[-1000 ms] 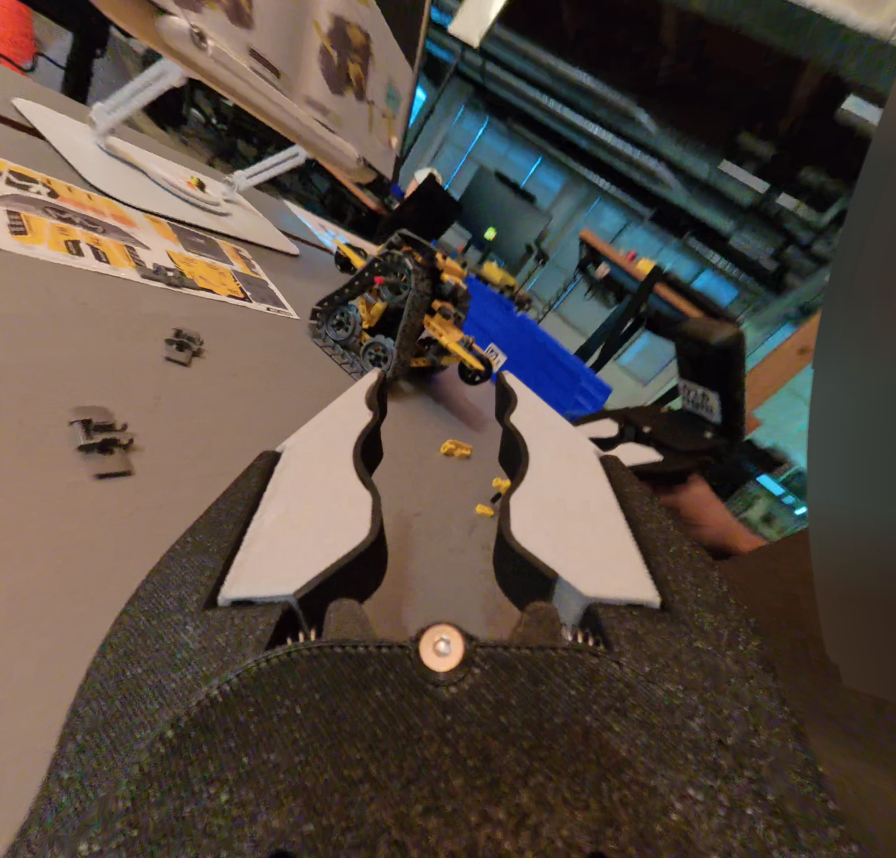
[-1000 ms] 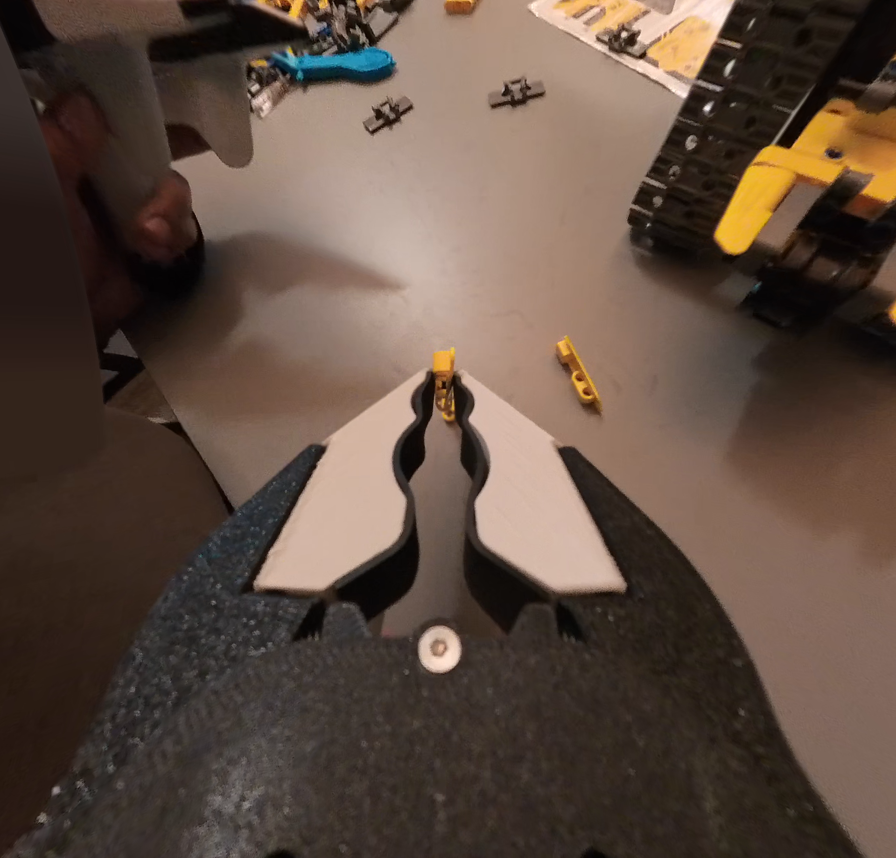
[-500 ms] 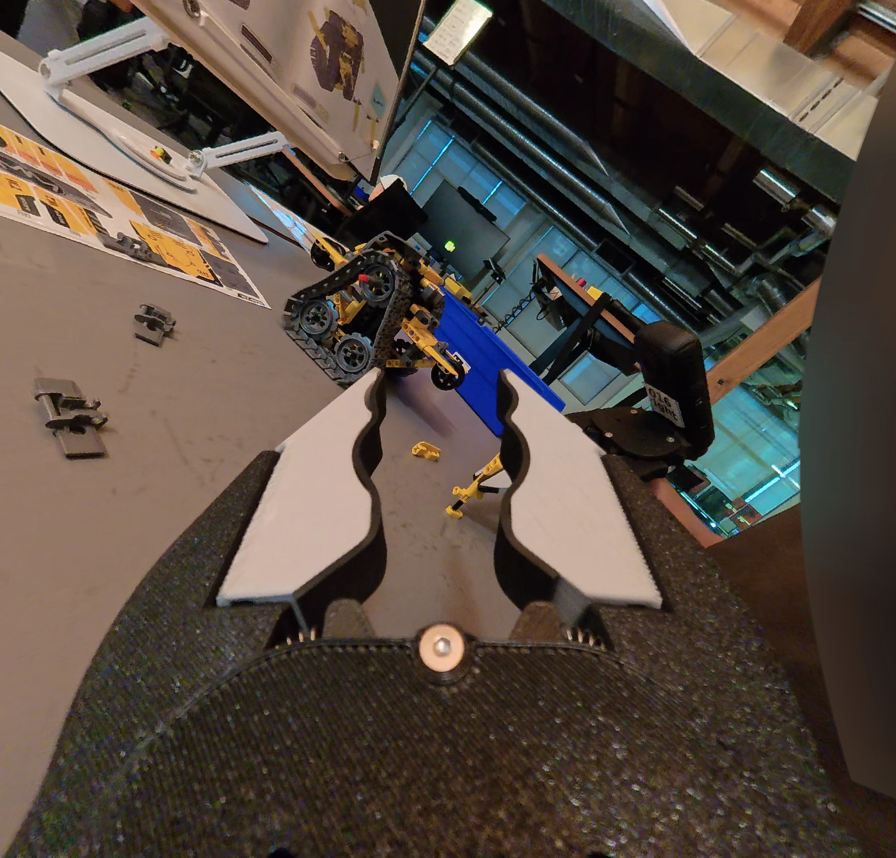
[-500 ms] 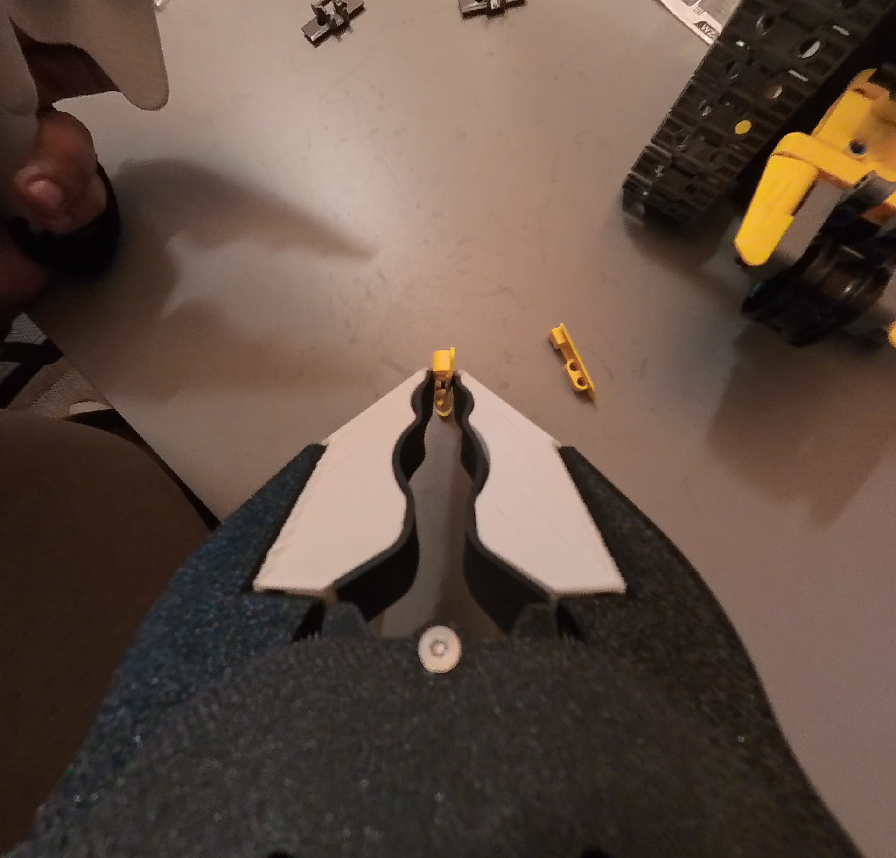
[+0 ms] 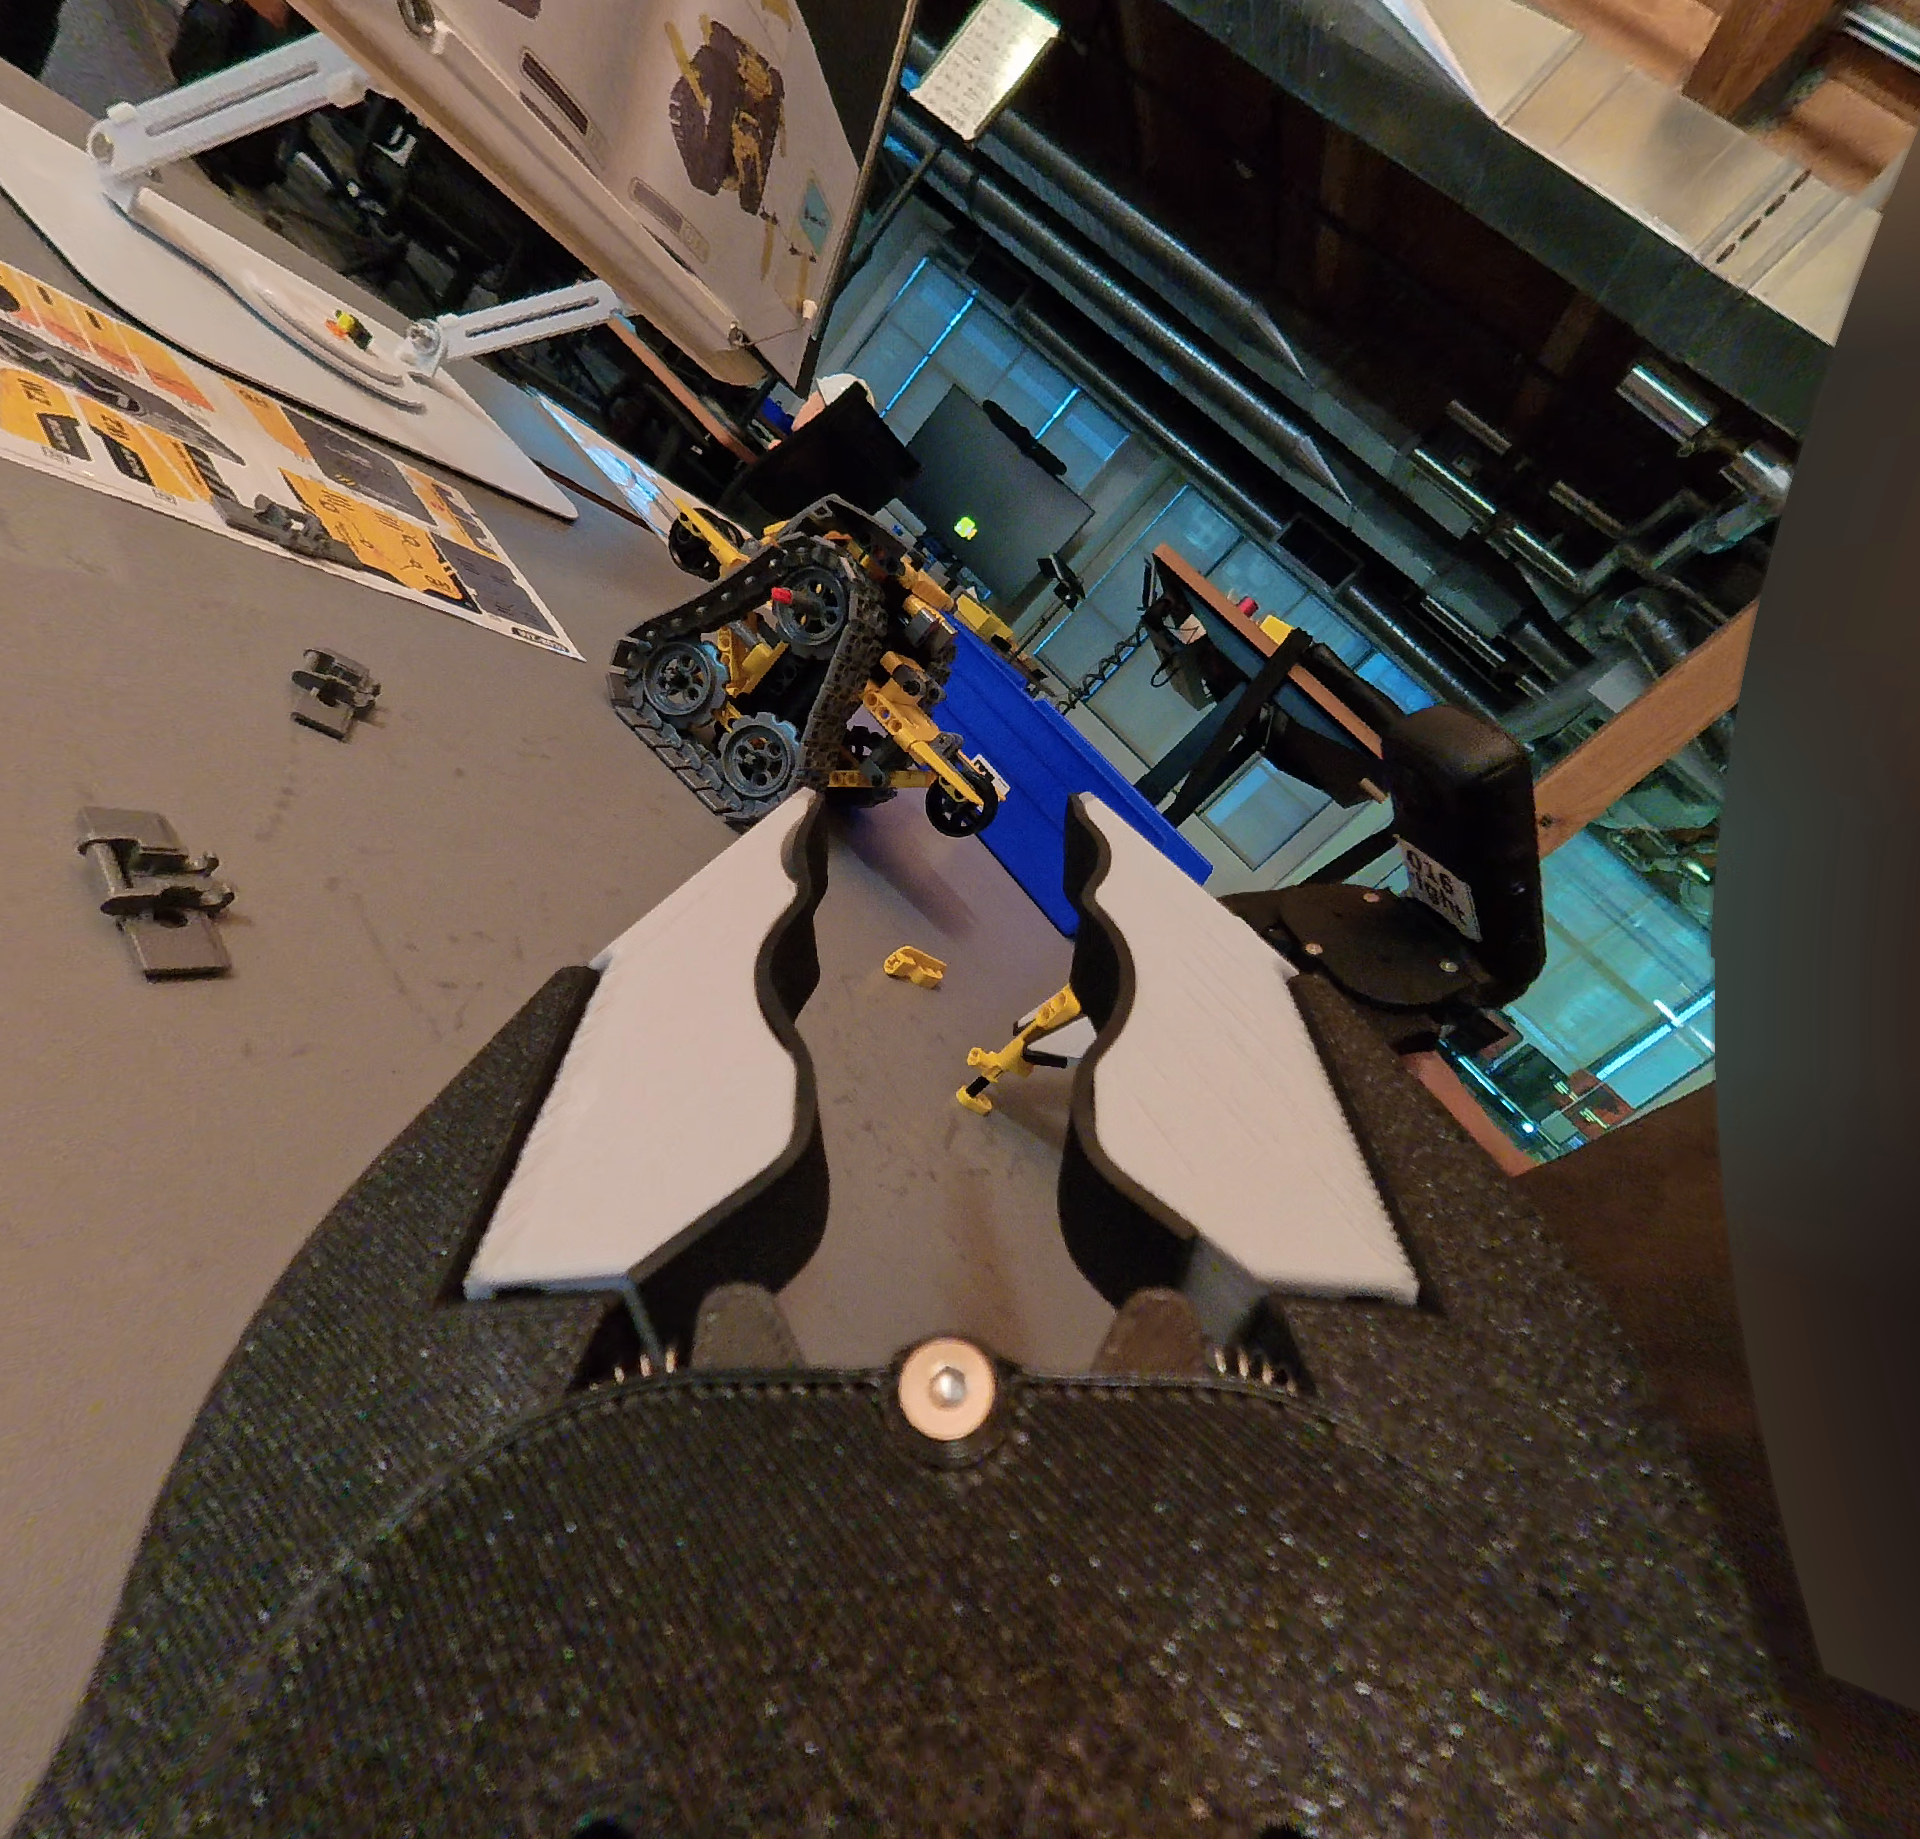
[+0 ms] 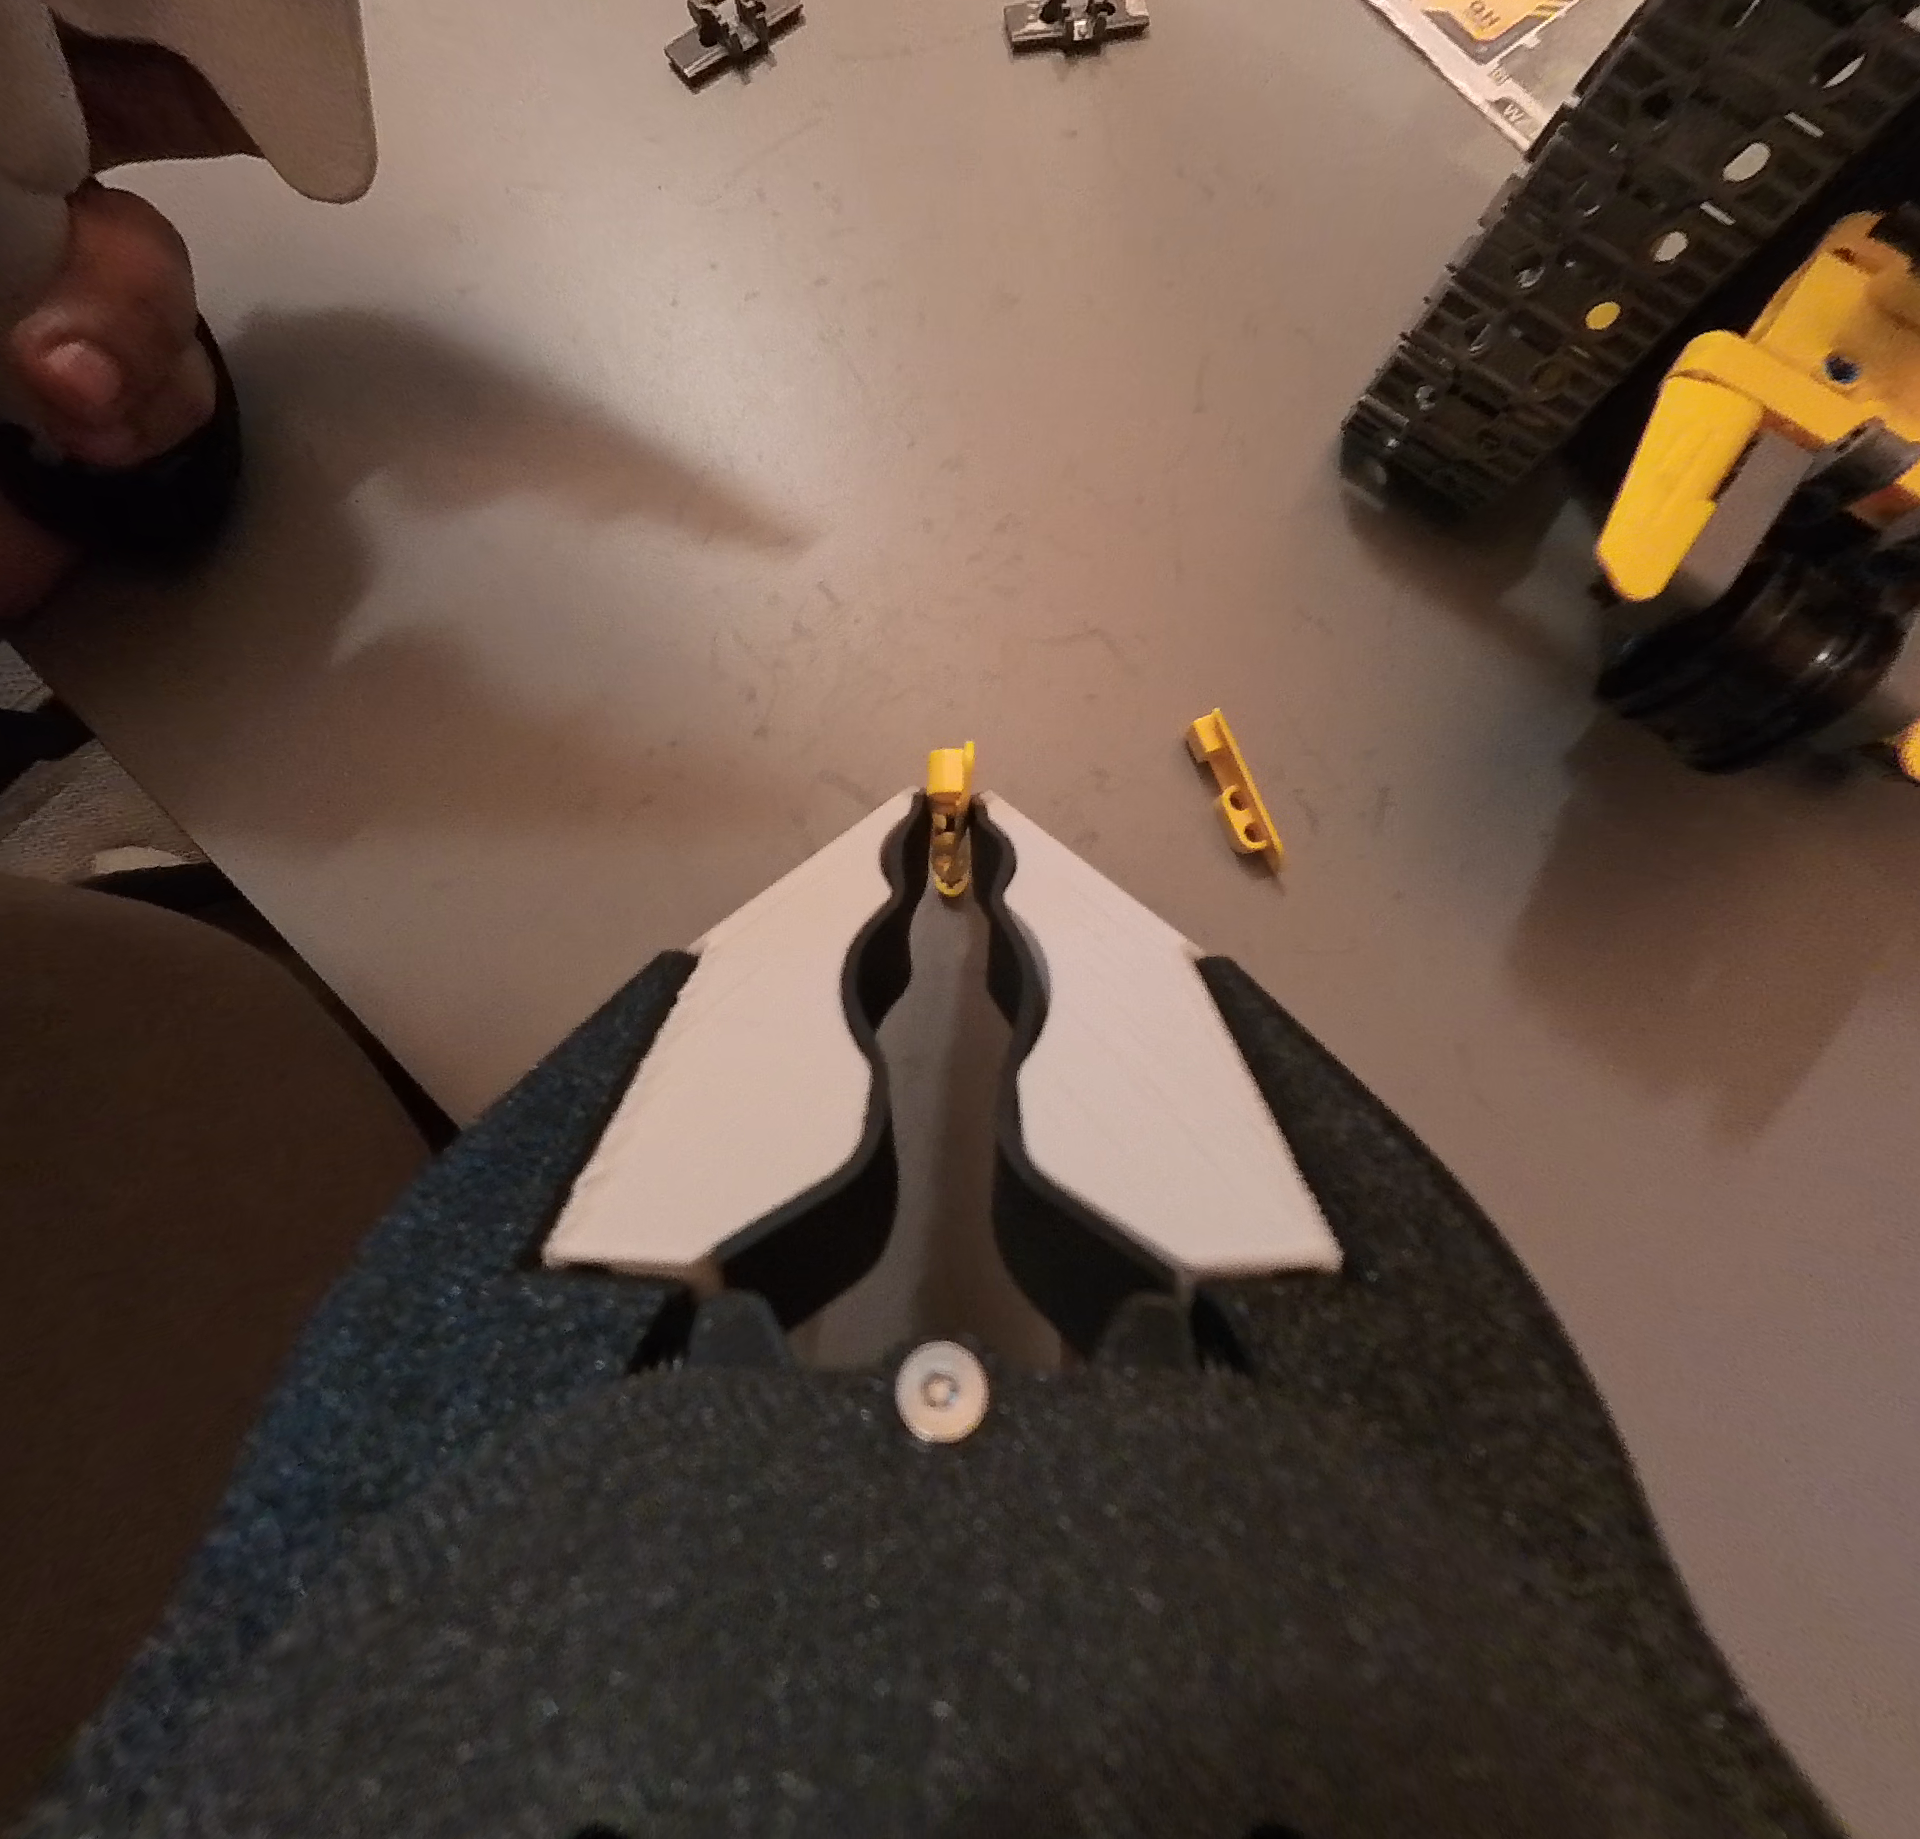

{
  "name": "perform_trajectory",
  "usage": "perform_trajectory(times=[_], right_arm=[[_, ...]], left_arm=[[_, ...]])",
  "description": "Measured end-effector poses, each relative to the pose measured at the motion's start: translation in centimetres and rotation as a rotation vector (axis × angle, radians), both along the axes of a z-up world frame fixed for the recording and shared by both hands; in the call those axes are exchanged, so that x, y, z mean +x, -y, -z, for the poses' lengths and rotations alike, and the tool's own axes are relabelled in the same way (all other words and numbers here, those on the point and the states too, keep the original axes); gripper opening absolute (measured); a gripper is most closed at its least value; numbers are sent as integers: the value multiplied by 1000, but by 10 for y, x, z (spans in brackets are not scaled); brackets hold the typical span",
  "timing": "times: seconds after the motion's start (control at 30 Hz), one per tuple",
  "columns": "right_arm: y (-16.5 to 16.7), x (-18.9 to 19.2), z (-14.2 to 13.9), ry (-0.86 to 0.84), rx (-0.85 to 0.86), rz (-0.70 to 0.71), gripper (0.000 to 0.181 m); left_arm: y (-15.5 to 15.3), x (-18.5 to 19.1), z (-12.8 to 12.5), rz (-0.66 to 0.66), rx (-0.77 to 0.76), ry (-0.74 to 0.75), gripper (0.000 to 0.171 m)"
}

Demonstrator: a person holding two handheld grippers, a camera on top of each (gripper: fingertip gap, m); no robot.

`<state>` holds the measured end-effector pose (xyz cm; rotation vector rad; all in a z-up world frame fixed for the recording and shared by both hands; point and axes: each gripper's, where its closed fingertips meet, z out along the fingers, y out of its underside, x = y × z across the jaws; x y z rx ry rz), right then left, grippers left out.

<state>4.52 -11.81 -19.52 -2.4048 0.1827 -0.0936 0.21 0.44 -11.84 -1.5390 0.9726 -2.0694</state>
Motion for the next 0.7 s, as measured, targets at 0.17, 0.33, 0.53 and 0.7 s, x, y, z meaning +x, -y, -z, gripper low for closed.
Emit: perform_trajectory(times=[0.17, 0.33, 0.53, 0.7], right_arm=[[0, -1, 0, 14, 13, 3, 6], [1, 0, 3, 3, 19, 7, 6], [0, 0, 4, 22, 10, -9, 6], [-2, -1, 3, 46, 35, -51, 6]], left_arm=[[0, 0, 0, -2, 2, -2, 41], [0, 0, 0, -2, 3, -4, 41], [0, 0, 1, -2, 3, -6, 41], [1, 0, 0, 1, 3, -5, 42]])
